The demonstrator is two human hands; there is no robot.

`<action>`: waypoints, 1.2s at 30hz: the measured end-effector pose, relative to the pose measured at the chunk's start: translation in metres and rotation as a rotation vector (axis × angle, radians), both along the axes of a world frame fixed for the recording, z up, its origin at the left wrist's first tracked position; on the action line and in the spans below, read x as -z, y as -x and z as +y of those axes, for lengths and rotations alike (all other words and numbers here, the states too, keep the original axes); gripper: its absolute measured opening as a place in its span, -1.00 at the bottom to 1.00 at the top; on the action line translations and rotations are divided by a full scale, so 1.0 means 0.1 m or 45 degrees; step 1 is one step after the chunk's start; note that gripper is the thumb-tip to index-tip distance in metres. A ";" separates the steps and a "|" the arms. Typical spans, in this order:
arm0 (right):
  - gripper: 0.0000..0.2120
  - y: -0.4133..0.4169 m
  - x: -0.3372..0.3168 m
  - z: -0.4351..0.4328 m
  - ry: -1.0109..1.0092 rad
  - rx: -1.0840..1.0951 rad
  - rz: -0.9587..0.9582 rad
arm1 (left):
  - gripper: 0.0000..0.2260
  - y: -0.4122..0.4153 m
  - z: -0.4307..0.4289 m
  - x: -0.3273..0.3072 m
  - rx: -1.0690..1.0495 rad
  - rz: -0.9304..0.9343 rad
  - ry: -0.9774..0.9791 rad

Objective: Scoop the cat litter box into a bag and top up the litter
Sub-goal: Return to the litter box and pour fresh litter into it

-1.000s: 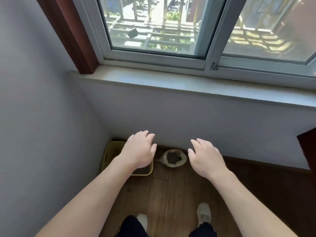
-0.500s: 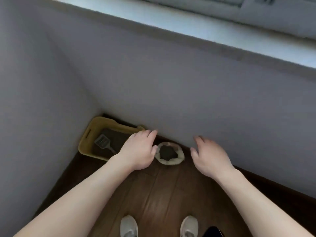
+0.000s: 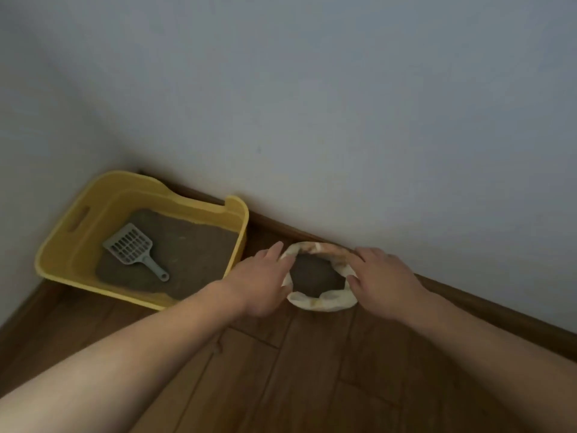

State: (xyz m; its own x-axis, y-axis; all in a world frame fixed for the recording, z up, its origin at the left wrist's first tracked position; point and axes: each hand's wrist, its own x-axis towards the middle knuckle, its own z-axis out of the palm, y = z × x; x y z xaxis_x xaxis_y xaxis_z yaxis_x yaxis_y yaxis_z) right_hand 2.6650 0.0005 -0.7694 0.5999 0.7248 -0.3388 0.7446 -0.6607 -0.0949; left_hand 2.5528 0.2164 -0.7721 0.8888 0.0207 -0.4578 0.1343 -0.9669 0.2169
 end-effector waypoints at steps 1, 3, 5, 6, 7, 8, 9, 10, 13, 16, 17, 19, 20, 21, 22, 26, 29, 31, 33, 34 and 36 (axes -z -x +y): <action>-0.56 -0.06 0.18 -0.01 -0.017 -0.010 -0.007 | -0.39 -0.06 0.01 0.18 0.010 0.006 -0.010; -0.57 -0.16 0.50 -0.02 -0.050 -0.026 -0.021 | -0.35 -0.14 0.01 0.49 -0.005 0.009 -0.009; -0.56 -0.23 0.76 -0.06 -0.082 -0.033 -0.016 | -0.30 -0.20 -0.02 0.74 -0.043 0.006 0.036; -0.55 -0.25 0.87 -0.09 -0.099 -0.030 -0.012 | -0.28 -0.21 -0.04 0.83 -0.055 0.009 0.061; -0.55 -0.27 0.97 -0.13 -0.112 -0.032 -0.018 | -0.28 -0.22 -0.06 0.92 -0.071 0.006 0.086; -0.55 -0.29 1.06 -0.16 -0.118 -0.035 -0.025 | -0.29 -0.21 -0.08 1.00 -0.092 0.004 0.108; -0.55 -0.30 1.13 -0.20 -0.127 -0.025 -0.032 | -0.29 -0.20 -0.09 1.07 -0.110 0.000 0.124; -0.54 -0.31 1.19 -0.23 -0.130 -0.006 -0.030 | -0.29 -0.20 -0.10 1.14 -0.126 -0.001 0.133; -0.52 -0.29 1.33 -0.30 -0.147 0.037 0.001 | -0.20 -0.20 -0.13 1.30 -0.190 0.009 0.155; -0.47 -0.27 1.38 -0.35 -0.190 0.074 0.047 | -0.07 -0.22 -0.10 1.39 -0.255 0.017 0.210; -0.47 -0.25 1.38 -0.37 -0.200 0.083 0.068 | -0.04 -0.21 -0.09 1.41 -0.275 0.029 0.234; -0.44 -0.22 1.40 -0.40 -0.190 0.065 0.115 | 0.00 -0.17 -0.06 1.48 -0.305 0.031 0.290; -0.42 -0.21 1.40 -0.41 -0.179 0.053 0.148 | 0.01 -0.15 -0.05 1.51 -0.307 0.014 0.316; -0.39 -0.21 1.41 -0.42 -0.172 0.051 0.186 | 0.00 -0.13 -0.04 1.54 -0.298 -0.006 0.331; -0.34 -0.21 1.41 -0.43 -0.167 0.059 0.226 | -0.02 -0.11 -0.03 1.55 -0.282 -0.024 0.329; -0.17 -0.30 1.47 -0.48 -0.221 0.066 0.356 | -0.30 -0.10 0.00 1.57 -0.252 -0.200 0.275; -0.19 -0.34 1.56 -0.53 -0.302 0.080 0.400 | -0.49 -0.08 -0.01 1.59 -0.289 -0.276 0.297; -0.27 -0.36 1.62 -0.54 -0.376 0.089 0.386 | -0.56 -0.07 -0.03 1.60 -0.323 -0.308 0.310; -0.40 -0.35 1.67 -0.54 -0.454 0.124 0.372 | -0.64 -0.06 -0.04 1.60 -0.361 -0.359 0.322; -0.47 -0.33 1.69 -0.53 -0.496 0.159 0.368 | -0.68 -0.06 -0.05 1.59 -0.394 -0.374 0.331; -0.61 -0.29 1.72 -0.51 -0.590 0.235 0.360 | -0.72 -0.08 -0.06 1.55 -0.464 -0.383 0.342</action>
